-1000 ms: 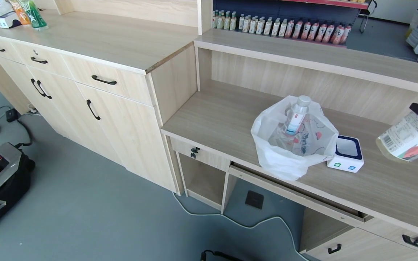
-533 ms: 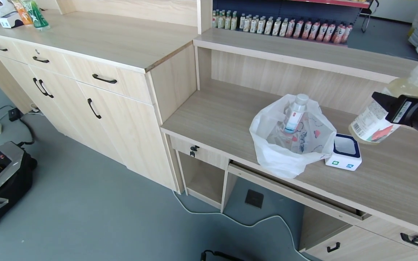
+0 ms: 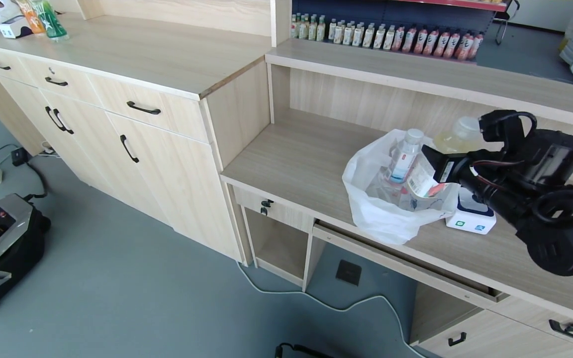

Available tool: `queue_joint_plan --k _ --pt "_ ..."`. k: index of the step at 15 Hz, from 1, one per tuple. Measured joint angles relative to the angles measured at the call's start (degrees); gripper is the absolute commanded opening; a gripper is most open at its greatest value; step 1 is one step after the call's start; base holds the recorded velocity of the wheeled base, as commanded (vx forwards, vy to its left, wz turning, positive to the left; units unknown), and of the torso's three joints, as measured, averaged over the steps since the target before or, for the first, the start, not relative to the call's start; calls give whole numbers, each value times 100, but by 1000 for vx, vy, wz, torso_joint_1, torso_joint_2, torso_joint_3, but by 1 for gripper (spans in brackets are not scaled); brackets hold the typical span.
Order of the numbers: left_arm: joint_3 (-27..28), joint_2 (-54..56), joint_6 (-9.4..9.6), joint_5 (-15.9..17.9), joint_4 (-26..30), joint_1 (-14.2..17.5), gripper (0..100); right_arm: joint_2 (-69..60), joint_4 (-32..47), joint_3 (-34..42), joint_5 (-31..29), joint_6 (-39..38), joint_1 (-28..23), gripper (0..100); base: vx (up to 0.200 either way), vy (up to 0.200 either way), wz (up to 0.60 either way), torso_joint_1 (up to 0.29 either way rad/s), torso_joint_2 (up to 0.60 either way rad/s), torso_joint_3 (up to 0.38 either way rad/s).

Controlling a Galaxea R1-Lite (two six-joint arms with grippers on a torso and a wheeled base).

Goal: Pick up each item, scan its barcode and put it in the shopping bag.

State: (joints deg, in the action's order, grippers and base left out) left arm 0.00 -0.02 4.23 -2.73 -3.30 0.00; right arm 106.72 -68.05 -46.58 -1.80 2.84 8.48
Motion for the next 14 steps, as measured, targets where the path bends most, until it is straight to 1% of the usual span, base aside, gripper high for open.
queue_joint_plan --k 3,8,14 --pt "0 0 -2 0 0 0 100 811 -475 -215 -7 104 52 0 0 0 0 0 0 0" --pt "0 0 -2 -2 0 0 100 1743 -547 -1084 -11 167 107 0 0 0 0 0 0 0" --pt "0 0 -2 -5 0 0 100 2270 -583 -1229 -5 317 151 0 0 0 0 0 0 0"
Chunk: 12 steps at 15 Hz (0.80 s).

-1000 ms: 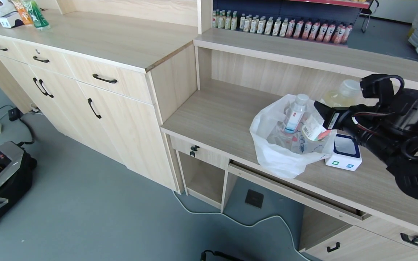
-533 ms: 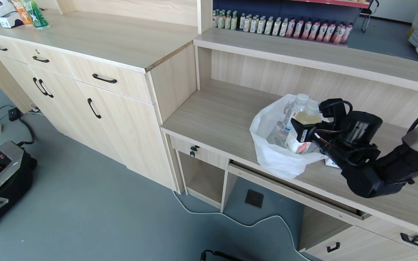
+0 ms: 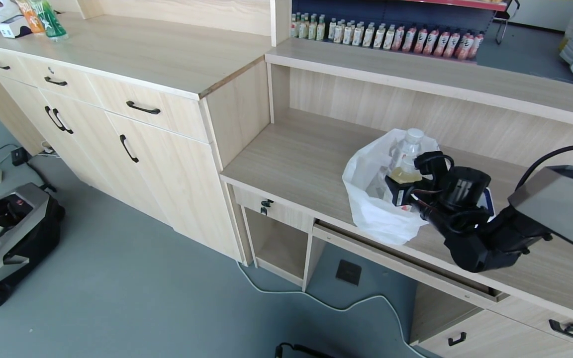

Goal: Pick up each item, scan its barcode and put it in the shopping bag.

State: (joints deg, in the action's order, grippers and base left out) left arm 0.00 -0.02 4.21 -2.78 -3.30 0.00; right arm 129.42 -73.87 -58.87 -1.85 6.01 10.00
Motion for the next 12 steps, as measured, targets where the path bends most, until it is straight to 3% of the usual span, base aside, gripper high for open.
queue_joint_plan --k 5,6,12 --pt "0 0 2 0 0 0 100 195 -196 102 -9 44 2 0 0 0 0 0 0 0" --pt "0 0 0 2 0 0 100 210 -187 102 -9 45 4 100 0 0 0 0 0 0" --pt "0 0 -2 2 -2 0 100 107 -126 68 -9 74 0 100 0 0 0 0 0 0"
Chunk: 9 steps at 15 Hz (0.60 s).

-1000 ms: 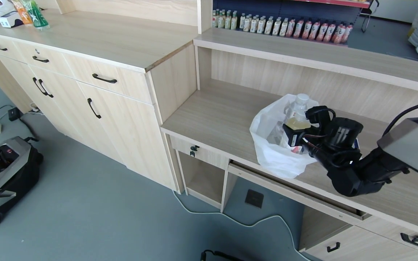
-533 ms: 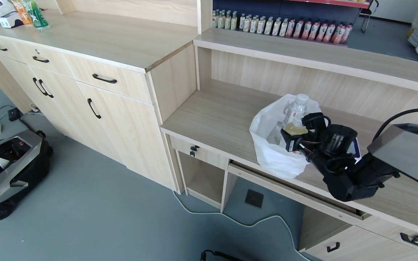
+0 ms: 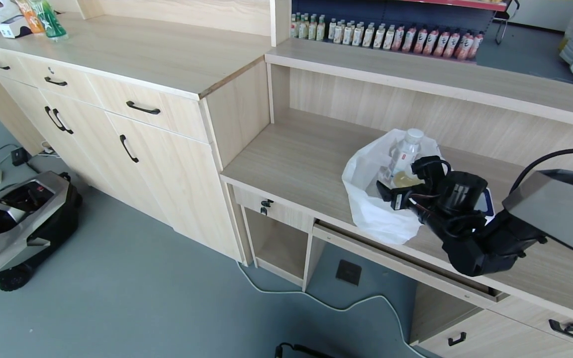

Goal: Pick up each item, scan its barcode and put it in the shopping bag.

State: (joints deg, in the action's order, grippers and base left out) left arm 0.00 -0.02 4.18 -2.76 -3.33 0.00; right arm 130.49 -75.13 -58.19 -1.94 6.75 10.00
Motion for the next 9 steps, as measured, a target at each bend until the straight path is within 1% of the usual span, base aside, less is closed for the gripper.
queue_joint_plan --k 2,4,7,9 --pt "0 0 0 2 2 0 100 -334 172 45 0 66 -5 100 0 0 0 0 0 0" --pt "0 0 -2 2 2 0 100 -922 499 308 -13 211 -5 100 0 0 0 0 0 0" --pt "0 0 2 -2 2 0 100 -2242 1051 1089 -20 473 -74 100 0 0 0 0 0 0" --pt "0 0 2 0 2 0 100 -3391 1635 1707 -35 580 -247 100 0 0 0 0 0 0"
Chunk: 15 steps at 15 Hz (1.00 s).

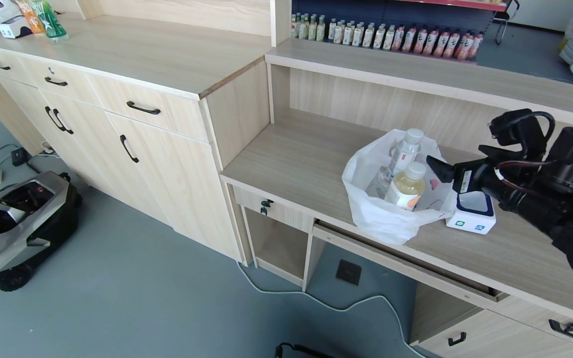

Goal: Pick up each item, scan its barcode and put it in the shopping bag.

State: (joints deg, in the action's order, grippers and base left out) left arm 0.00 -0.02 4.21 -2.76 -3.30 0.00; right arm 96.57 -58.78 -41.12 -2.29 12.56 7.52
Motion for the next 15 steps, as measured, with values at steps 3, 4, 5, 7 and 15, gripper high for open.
queue_joint_plan --k 3,4,5,7,15 --pt "0 0 -7 0 0 0 100 -1576 1300 708 -347 345 -596 100 0 0 -200 -1 -1 1" --pt "0 0 -5 -2 -4 0 100 -1983 1704 837 -539 484 -851 100 0 0 -600 -119 227 95" --pt "0 0 0 0 -2 0 100 -2372 2041 940 -684 586 -1098 100 0 0 -600 -188 325 149" --pt "0 0 0 0 -2 0 100 -2842 2150 975 -758 640 -1367 100 0 0 -600 -188 361 146" --pt "0 0 0 0 2 0 100 -3544 2737 923 -1086 383 -1714 100 0 0 -525 -247 437 181"
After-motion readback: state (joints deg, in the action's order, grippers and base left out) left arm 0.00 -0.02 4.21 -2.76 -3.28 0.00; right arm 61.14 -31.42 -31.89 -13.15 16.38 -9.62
